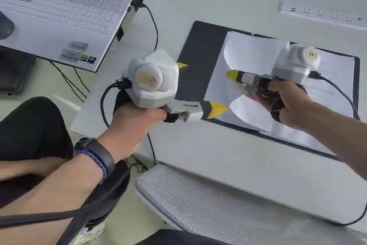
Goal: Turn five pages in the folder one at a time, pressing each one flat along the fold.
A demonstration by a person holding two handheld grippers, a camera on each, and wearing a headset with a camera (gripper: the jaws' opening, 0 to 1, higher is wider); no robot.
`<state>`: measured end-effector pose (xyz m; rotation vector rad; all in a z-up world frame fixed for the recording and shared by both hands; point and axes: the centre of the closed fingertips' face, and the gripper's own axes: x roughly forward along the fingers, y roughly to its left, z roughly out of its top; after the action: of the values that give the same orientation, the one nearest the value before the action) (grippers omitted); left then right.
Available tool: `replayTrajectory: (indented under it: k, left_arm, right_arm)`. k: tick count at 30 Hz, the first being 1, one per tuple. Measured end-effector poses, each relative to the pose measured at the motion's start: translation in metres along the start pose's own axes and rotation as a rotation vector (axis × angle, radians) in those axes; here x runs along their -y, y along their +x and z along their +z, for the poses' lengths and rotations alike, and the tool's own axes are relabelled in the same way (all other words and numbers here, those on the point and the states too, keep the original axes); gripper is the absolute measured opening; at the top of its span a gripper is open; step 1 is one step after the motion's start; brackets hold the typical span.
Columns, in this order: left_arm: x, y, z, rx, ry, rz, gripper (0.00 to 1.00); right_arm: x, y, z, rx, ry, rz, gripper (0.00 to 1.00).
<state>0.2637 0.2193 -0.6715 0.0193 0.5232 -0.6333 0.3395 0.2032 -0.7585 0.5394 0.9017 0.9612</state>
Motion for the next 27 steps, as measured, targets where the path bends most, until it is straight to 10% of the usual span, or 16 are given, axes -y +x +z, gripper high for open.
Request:
replayTrajectory:
  k: [14, 27]
  left_arm:
    - [-0.005, -0.007, -0.002, 0.008, -0.028, 0.02, 0.82]
    - [-0.005, -0.011, -0.008, -0.003, -0.038, 0.027, 0.82]
  right_arm:
    - [0.05, 0.033, -0.012, -0.089, 0.008, -0.049, 0.0]
    - [0.051, 0.036, -0.021, -0.083, 0.04, -0.061, 0.0]
